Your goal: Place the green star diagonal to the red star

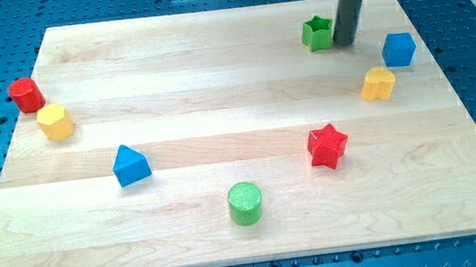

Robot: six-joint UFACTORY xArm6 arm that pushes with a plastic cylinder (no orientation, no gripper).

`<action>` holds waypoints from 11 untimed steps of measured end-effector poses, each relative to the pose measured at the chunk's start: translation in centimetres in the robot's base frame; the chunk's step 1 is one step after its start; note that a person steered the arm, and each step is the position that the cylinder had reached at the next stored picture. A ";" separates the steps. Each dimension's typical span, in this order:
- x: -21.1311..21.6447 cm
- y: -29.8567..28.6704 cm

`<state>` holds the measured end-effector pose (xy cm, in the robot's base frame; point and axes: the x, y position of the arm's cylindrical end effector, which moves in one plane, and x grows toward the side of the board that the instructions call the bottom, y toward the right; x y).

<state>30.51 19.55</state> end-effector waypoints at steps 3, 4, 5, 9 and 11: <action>-4.0 -6.7; -4.3 -13.2; -1.5 -19.5; 3.7 -25.6; 1.2 -21.9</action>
